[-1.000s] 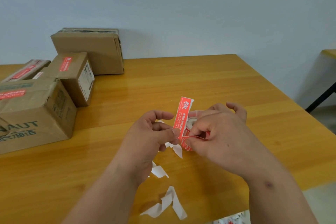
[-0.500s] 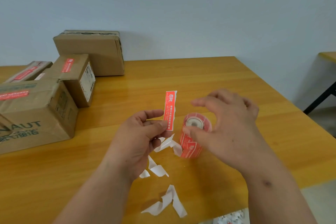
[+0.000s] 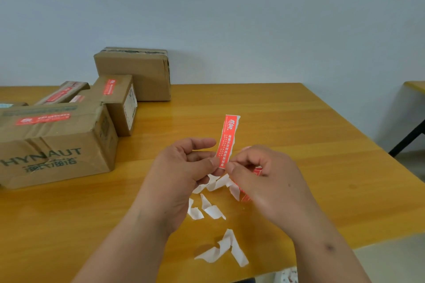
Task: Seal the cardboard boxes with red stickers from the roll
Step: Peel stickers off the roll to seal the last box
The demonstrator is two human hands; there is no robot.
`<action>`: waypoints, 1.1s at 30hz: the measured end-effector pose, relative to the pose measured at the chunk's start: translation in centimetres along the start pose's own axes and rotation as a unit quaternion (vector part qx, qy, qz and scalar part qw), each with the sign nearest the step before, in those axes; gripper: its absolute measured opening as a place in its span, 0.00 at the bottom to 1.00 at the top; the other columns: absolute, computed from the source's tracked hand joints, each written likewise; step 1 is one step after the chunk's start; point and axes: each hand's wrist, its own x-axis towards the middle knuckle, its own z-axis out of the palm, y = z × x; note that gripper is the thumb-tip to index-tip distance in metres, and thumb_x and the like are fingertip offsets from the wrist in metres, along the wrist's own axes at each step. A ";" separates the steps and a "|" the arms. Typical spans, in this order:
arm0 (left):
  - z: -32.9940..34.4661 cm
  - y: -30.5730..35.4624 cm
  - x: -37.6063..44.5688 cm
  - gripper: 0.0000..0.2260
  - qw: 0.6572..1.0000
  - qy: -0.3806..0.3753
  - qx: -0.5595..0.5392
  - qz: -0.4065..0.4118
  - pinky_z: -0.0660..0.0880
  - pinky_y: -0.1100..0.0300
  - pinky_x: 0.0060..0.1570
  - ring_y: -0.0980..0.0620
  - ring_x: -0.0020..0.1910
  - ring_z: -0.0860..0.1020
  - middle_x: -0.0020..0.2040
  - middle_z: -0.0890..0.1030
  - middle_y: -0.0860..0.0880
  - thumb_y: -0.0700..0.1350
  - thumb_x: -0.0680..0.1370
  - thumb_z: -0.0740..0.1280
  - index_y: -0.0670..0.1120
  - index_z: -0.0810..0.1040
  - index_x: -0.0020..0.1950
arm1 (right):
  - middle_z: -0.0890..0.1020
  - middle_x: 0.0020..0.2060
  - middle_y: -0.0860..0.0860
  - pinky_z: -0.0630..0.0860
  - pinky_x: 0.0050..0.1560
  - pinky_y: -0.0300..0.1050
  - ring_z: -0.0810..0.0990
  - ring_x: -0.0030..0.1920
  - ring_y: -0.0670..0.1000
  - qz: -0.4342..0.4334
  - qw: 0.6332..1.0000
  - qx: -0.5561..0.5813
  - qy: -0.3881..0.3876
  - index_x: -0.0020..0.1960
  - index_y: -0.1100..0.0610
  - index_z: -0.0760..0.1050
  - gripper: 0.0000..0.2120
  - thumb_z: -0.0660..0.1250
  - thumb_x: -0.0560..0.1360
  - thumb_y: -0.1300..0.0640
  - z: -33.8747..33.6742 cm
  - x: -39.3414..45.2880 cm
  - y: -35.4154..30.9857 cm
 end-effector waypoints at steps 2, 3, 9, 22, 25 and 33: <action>-0.4 0.0 -0.6 0.13 1.000 0.005 0.012 0.014 0.72 0.56 0.40 0.50 0.38 0.82 0.44 0.86 0.44 0.33 0.73 0.71 0.44 0.80 0.55 | 0.81 0.34 0.40 0.70 0.40 0.36 0.77 0.41 0.41 0.000 0.999 0.037 -0.012 0.37 0.47 0.80 0.08 0.68 0.74 0.53 0.2 -0.4 -0.4; -0.5 0.0 -0.8 0.12 1.000 0.009 0.018 0.020 0.72 0.55 0.40 0.50 0.38 0.82 0.44 0.86 0.44 0.33 0.73 0.71 0.43 0.80 0.54 | 0.81 0.33 0.41 0.69 0.36 0.33 0.76 0.38 0.40 0.000 0.999 0.048 -0.013 0.36 0.50 0.80 0.09 0.68 0.74 0.55 0.3 -0.6 -0.6; -1.4 0.0 -1.9 0.08 0.998 0.020 0.034 0.049 0.71 0.55 0.37 0.51 0.35 0.81 0.42 0.84 0.43 0.32 0.72 0.71 0.41 0.77 0.48 | 0.79 0.32 0.40 0.68 0.30 0.29 0.74 0.30 0.40 -0.012 0.998 0.067 -0.009 0.32 0.52 0.78 0.10 0.68 0.72 0.59 1.0 -1.3 -1.5; -2.2 -0.1 -2.8 0.04 0.998 -0.010 0.052 0.045 0.72 0.57 0.36 0.52 0.36 0.81 0.37 0.83 0.44 0.36 0.75 0.69 0.43 0.83 0.43 | 0.79 0.33 0.36 0.68 0.32 0.28 0.76 0.34 0.38 -0.039 0.997 0.070 -0.011 0.35 0.51 0.79 0.08 0.68 0.73 0.58 1.4 -2.0 -2.4; -2.1 0.1 -3.2 0.04 0.996 -0.045 0.065 0.037 0.72 0.59 0.37 0.54 0.37 0.81 0.38 0.84 0.46 0.42 0.74 0.70 0.44 0.84 0.45 | 0.79 0.34 0.37 0.69 0.33 0.27 0.77 0.35 0.37 -0.039 0.996 0.074 0.003 0.34 0.51 0.77 0.08 0.68 0.72 0.56 1.4 -2.0 -2.5; -2.4 0.4 -2.9 0.05 0.992 0.027 0.112 0.046 0.72 0.60 0.38 0.57 0.35 0.81 0.35 0.84 0.48 0.42 0.77 0.68 0.44 0.82 0.42 | 0.78 0.37 0.40 0.68 0.36 0.31 0.75 0.37 0.39 -0.048 0.999 -0.007 0.004 0.33 0.52 0.74 0.09 0.66 0.71 0.60 1.3 -1.7 -2.0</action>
